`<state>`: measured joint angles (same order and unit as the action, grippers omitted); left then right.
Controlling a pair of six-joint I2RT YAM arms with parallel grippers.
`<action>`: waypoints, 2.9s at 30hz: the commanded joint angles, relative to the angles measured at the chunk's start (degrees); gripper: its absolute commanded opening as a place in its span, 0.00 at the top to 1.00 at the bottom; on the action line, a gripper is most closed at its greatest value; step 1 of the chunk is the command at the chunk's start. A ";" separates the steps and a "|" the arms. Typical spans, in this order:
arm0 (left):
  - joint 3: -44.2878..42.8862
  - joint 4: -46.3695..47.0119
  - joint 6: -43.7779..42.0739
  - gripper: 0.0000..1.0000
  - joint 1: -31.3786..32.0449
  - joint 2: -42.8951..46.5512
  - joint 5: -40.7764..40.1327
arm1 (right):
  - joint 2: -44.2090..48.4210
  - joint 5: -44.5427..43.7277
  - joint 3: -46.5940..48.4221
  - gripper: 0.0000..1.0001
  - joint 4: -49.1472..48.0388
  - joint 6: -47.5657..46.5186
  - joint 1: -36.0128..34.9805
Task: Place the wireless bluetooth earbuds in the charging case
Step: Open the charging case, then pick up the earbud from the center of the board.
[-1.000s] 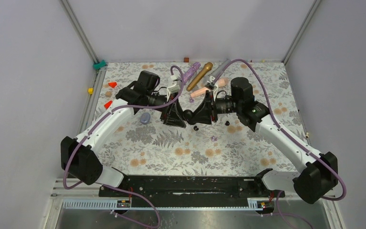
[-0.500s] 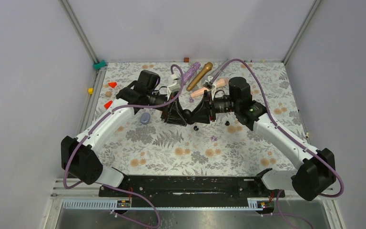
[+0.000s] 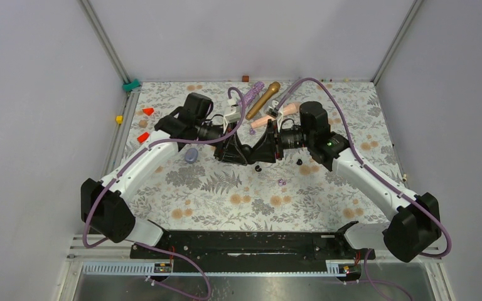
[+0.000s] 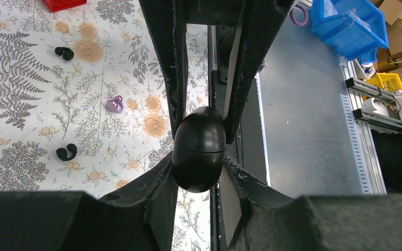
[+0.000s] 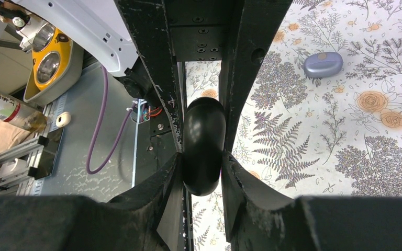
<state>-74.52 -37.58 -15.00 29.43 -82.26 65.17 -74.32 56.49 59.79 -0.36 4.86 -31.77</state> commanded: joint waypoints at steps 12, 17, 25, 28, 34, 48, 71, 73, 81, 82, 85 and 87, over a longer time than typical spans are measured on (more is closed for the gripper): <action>0.32 1.97 -2.06 0.67 2.24 1.09 0.09 | -1.68 -4.42 2.00 0.68 -0.06 -1.69 -0.28; 0.32 1.99 -2.18 0.84 2.33 1.21 -0.03 | -1.46 -4.27 1.91 0.68 -0.08 -1.76 -0.31; 0.67 2.08 -2.68 1.00 2.41 1.45 -0.17 | -1.27 -4.72 2.00 0.51 -0.08 -1.96 -0.31; 0.94 2.07 -2.82 1.00 2.41 1.81 0.19 | -0.59 -6.04 2.37 0.40 2.59 -2.95 -0.09; 1.32 2.09 -3.10 1.00 2.45 2.31 0.47 | 0.85 -6.53 2.52 0.34 2.88 -3.07 2.03; 1.10 2.03 -3.10 1.00 2.46 2.27 0.03 | 4.31 -4.49 2.26 0.29 2.82 -3.17 5.04; -1.03 -3.87 -8.23 1.00 -7.91 10.60 0.16 | 0.76 -17.70 8.64 0.10 26.43 -12.49 17.61; -0.37 -4.33 -8.63 1.00 -9.30 12.03 1.20 | -0.86 -22.41 6.60 0.12 26.90 -12.44 18.62; 5.43 -2.07 -8.17 1.00 -12.10 18.23 0.11 | -15.27 -23.98 6.34 0.37 31.62 0.91 26.24; 6.11 -1.11 -7.65 1.00 -12.22 18.85 0.01 | -17.47 -23.59 6.71 0.41 32.56 3.33 27.17; 7.43 0.78 -6.43 1.00 -12.20 20.22 -0.58 | -23.16 -23.11 6.74 0.55 35.27 6.92 28.81; 7.54 0.85 -6.39 1.00 -12.20 20.67 -0.86 | -24.70 -23.82 5.37 0.59 34.04 8.71 29.44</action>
<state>-67.40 -40.66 -21.96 17.54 -63.35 63.24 -96.53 33.30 65.71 30.98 6.28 -3.33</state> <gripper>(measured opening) 0.298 0.445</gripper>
